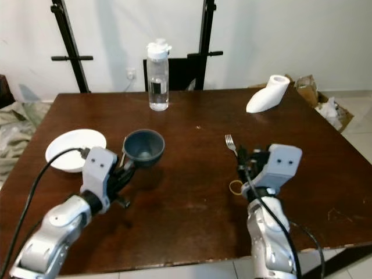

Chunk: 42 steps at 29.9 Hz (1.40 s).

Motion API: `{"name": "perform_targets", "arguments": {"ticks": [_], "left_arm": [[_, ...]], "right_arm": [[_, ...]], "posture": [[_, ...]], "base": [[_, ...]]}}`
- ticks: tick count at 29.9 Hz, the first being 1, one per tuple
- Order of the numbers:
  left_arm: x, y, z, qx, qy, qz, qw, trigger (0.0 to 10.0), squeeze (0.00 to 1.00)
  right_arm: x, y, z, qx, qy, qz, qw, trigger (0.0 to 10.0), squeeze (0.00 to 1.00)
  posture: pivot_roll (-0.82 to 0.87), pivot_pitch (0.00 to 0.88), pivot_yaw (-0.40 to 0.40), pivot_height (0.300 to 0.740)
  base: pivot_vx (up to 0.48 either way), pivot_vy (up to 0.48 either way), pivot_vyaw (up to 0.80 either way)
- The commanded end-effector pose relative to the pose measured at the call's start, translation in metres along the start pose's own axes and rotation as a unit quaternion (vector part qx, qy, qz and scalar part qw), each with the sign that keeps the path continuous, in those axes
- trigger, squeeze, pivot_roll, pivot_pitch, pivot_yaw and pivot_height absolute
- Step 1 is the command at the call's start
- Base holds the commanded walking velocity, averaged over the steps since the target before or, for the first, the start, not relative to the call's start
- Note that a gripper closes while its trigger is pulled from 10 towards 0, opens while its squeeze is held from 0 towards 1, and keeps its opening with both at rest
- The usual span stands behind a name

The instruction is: Setting the table

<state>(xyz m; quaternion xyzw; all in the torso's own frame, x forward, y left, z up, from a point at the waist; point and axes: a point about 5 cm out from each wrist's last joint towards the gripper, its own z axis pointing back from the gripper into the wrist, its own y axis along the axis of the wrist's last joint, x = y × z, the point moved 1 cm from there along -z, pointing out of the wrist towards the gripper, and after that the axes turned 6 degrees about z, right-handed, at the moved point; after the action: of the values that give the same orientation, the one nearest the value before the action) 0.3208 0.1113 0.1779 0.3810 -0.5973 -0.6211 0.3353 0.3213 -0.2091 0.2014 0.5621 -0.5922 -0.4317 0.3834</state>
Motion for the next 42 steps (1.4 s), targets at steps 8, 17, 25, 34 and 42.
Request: {"name": "perform_targets", "arguments": {"ticks": [8,17,25,34,42], "left_arm": [[-0.002,-0.004,0.002,-0.014,-0.009,0.014,1.000,10.0,0.00],[-0.014,-0.009,0.010,-0.019,0.028,0.010,0.999,10.0,0.00],[-0.036,-0.002,0.039,0.012,0.137,-0.001,0.991,10.0,0.00],[-0.052,0.013,0.096,0.027,0.184,-0.018,0.982,10.0,0.00],[-0.078,-0.015,0.107,-0.009,0.269,-0.005,0.963,10.0,0.00]], "right_arm": [[0.001,-0.005,0.003,-0.008,0.002,0.006,1.000,10.0,0.00],[-0.002,-0.007,0.004,-0.013,0.012,0.008,1.000,10.0,0.00],[-0.004,-0.009,0.005,-0.020,0.019,0.005,1.000,10.0,0.00],[-0.005,-0.013,0.004,-0.028,0.030,0.006,0.999,10.0,0.00],[-0.008,-0.015,0.001,-0.034,0.041,0.006,0.999,10.0,0.00]], "posture": [[0.07,0.081,0.086,0.740],[0.07,0.083,0.082,0.740],[0.09,0.094,0.074,0.740],[0.12,0.114,0.060,0.740],[0.14,0.132,0.041,0.740]], "base": [[0.000,0.000,0.00],[0.000,0.000,0.00],[0.000,0.000,0.00],[0.000,0.000,0.00],[0.000,0.000,0.00]]}}
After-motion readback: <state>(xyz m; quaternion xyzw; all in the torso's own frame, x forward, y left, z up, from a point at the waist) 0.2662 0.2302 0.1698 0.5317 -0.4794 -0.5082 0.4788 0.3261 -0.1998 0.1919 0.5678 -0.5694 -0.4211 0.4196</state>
